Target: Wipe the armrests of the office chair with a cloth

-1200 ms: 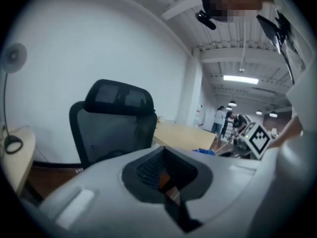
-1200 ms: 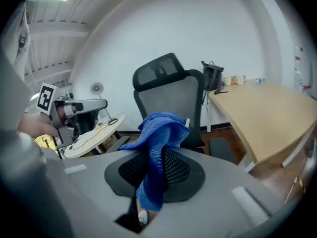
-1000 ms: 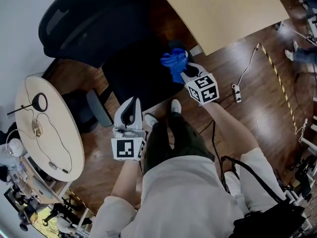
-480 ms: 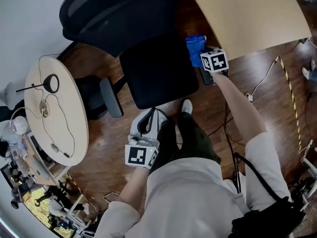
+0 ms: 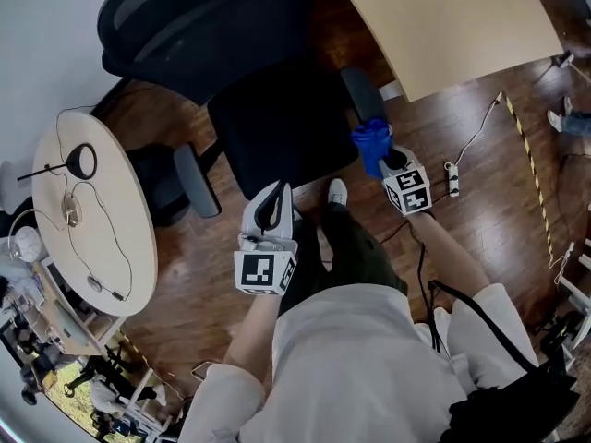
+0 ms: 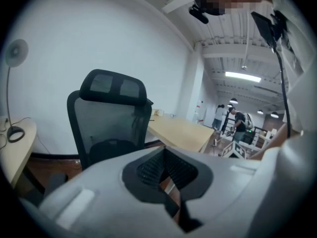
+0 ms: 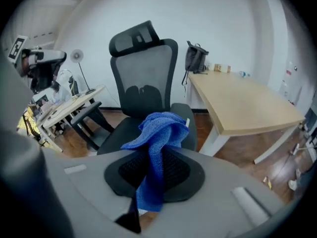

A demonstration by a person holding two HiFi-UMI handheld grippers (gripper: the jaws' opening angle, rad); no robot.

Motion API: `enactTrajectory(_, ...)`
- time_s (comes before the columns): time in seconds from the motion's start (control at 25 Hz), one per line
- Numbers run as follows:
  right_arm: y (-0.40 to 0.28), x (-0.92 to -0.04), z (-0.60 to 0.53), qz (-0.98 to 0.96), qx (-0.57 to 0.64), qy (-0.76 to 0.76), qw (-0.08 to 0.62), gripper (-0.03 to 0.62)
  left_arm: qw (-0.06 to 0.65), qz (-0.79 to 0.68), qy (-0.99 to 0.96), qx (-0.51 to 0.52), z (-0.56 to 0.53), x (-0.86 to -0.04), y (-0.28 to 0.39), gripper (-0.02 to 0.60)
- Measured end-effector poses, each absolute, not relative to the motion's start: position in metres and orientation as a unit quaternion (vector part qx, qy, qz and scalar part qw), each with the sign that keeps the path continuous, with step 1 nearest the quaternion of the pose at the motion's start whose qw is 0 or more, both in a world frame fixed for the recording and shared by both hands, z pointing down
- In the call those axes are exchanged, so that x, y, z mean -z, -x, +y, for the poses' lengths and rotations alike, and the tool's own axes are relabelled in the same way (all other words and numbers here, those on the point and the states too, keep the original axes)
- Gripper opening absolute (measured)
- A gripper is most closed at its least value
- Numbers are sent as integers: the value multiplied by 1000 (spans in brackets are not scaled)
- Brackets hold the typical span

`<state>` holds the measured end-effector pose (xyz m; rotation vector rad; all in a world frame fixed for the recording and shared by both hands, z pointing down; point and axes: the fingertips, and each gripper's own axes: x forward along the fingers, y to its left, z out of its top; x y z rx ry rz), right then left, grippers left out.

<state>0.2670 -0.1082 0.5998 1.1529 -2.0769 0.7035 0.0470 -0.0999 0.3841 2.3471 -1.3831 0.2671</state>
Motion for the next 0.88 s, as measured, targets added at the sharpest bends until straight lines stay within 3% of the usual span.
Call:
enactTrajectory(0.12,-217,-551,-136,-840,-215,-414,279,66,209,-520,-824,-85,-96,-393,-24,-2)
enactTrajectory(0.36,-38,-478,-143,-929,-123,-270,221,66,207,-605,-765,-81,-87,-402,68,-2)
enactTrajectory(0.6,105,-534,-123,-952,-110,-169,232,66,203,-685,-696,-74,-51,-421,168,-2)
enactTrajectory(0.88,169,-649,-127,-943,-130,-169,255,66,221,-710,-666,-60,-34,-494,219,-2)
